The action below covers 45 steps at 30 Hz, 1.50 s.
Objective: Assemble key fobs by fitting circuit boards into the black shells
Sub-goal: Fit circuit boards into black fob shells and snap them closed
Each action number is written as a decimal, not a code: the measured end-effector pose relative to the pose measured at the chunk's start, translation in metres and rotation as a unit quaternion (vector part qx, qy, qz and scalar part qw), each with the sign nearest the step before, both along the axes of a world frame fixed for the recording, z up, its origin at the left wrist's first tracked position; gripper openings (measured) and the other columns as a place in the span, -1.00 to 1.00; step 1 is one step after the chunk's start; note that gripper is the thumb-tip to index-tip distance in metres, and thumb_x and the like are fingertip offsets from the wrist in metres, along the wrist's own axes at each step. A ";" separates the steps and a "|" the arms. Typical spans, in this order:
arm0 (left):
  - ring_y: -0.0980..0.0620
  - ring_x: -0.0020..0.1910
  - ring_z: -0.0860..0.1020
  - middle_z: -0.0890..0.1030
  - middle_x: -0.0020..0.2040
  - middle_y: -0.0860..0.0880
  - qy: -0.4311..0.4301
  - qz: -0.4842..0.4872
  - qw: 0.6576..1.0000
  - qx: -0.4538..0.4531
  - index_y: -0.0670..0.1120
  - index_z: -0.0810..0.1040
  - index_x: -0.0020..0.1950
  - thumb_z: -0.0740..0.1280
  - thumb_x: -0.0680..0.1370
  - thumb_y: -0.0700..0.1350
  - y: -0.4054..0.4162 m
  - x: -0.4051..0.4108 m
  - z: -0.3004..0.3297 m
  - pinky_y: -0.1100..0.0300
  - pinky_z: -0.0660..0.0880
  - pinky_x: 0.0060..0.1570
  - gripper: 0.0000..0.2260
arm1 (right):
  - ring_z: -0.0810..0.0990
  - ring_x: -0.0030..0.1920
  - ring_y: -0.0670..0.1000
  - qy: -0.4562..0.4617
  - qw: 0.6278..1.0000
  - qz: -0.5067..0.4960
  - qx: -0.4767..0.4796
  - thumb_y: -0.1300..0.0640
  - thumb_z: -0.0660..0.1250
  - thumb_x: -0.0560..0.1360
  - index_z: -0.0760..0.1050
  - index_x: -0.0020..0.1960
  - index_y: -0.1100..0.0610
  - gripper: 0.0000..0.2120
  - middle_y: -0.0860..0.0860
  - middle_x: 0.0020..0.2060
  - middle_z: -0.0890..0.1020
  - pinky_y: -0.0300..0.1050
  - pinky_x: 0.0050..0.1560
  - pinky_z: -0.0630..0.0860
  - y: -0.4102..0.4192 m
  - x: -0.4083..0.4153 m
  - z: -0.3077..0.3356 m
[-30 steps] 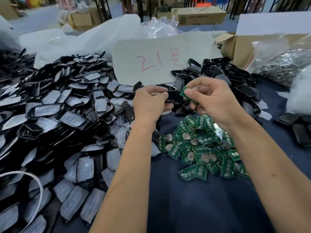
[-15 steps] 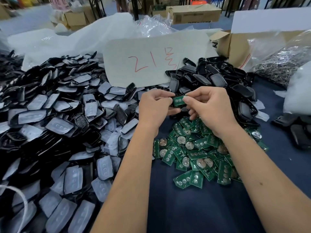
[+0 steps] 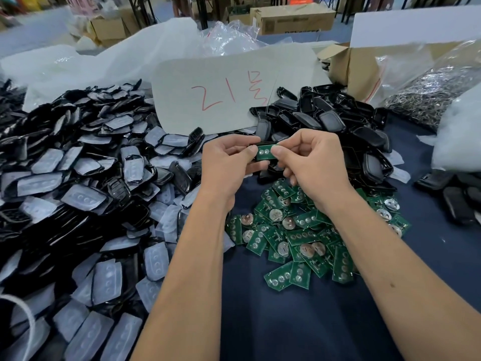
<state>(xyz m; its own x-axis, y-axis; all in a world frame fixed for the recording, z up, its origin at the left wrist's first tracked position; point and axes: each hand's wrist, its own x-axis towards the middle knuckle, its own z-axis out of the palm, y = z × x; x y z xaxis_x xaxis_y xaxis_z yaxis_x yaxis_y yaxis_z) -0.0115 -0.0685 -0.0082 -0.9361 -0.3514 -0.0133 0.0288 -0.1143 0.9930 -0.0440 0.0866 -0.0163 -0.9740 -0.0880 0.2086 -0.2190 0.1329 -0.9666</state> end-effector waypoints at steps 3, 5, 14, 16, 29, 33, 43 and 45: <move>-0.03 -0.30 0.70 0.66 -0.25 -0.13 0.011 -0.017 1.000 0.008 -0.18 0.71 -0.07 0.46 0.55 -0.35 -0.002 0.001 0.003 0.19 0.67 -0.19 -0.90 | 0.61 -0.49 -0.02 0.024 0.999 -0.037 0.029 0.16 0.55 0.51 0.62 -0.14 0.15 -0.87 0.06 -0.40 0.68 -0.10 -0.42 0.51 -0.006 0.004 0.003; -0.04 -0.31 0.70 0.64 -0.26 -0.16 0.014 -0.022 1.000 -0.012 -0.17 0.70 -0.05 0.50 0.51 -0.38 -0.005 0.002 0.004 0.15 0.68 -0.16 -0.87 | 0.63 -0.46 -0.02 0.037 0.995 -0.065 0.063 0.07 0.58 0.48 0.58 -0.12 0.12 -0.80 0.04 -0.38 0.68 -0.05 -0.35 0.55 -0.010 0.007 0.004; 0.02 -0.37 0.60 0.69 -0.25 -0.10 0.016 -0.088 0.996 -0.010 -0.14 0.72 -0.08 0.51 0.48 -0.38 -0.045 0.015 0.013 0.22 0.63 -0.20 -0.85 | 0.69 -0.41 0.11 -0.002 1.000 -0.007 0.030 0.07 0.62 0.44 0.63 -0.12 0.11 -0.80 0.07 -0.34 0.69 0.02 -0.39 0.63 -0.028 0.023 0.016; 0.05 -0.34 0.57 0.68 -0.23 -0.08 0.022 -0.080 0.996 0.024 -0.14 0.70 -0.07 0.51 0.48 -0.35 -0.049 0.016 0.015 0.24 0.59 -0.19 -0.87 | 0.66 -0.49 0.07 -0.003 1.000 -0.007 -0.002 0.10 0.61 0.46 0.60 -0.14 0.16 -0.78 0.08 -0.40 0.68 -0.06 -0.45 0.58 -0.037 0.027 0.021; -0.07 -0.27 0.70 0.67 -0.16 -0.10 0.044 0.124 0.979 0.158 -0.14 0.64 0.03 0.37 0.64 -0.25 -0.109 0.030 0.023 0.21 0.61 -0.35 -0.93 | 0.51 -0.14 -0.13 0.180 0.736 0.448 0.474 -0.07 0.62 0.37 0.68 0.06 -0.09 -0.71 -0.17 -0.16 0.59 -0.18 -0.13 0.47 -0.071 0.097 0.054; -0.08 -0.25 0.71 0.67 -0.15 -0.13 0.042 0.131 0.976 0.171 -0.21 0.61 0.05 0.35 0.64 -0.29 -0.111 0.031 0.021 0.18 0.64 -0.27 -0.95 | 0.49 0.05 -0.06 0.200 0.714 0.448 0.499 -0.01 0.60 0.39 0.67 0.12 -0.11 -0.68 -0.14 0.01 0.56 -0.06 -0.02 0.51 -0.077 0.102 0.053; -0.04 -0.19 0.64 0.58 -0.08 -0.16 0.068 0.146 0.974 0.162 -0.13 0.56 0.35 0.34 0.58 -0.43 -0.111 0.035 0.022 0.13 0.67 -0.11 -0.61 | 0.55 0.06 -0.09 0.204 0.748 0.439 0.455 0.04 0.46 0.56 0.72 0.05 -0.09 -0.90 -0.17 -0.08 0.68 -0.02 0.10 0.53 -0.070 0.092 0.053; -0.12 -0.10 0.61 0.56 -0.06 -0.17 0.075 0.150 0.972 0.163 -0.10 0.57 0.34 0.34 0.58 -0.42 -0.114 0.038 0.023 0.14 0.67 -0.11 -0.62 | 0.55 0.04 -0.09 0.181 0.745 0.455 0.453 0.03 0.47 0.55 0.73 0.03 -0.08 -0.92 -0.16 -0.11 0.67 -0.01 0.10 0.54 -0.068 0.091 0.053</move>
<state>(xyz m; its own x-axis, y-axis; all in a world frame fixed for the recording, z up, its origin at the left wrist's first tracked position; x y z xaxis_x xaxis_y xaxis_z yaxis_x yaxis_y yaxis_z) 0.0266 -0.1822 0.0149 -0.7922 -0.6088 -0.0422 0.2503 -0.3872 0.8874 0.0470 0.0188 0.0368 -0.3200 -0.9419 -0.1022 -0.8414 0.3321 -0.4264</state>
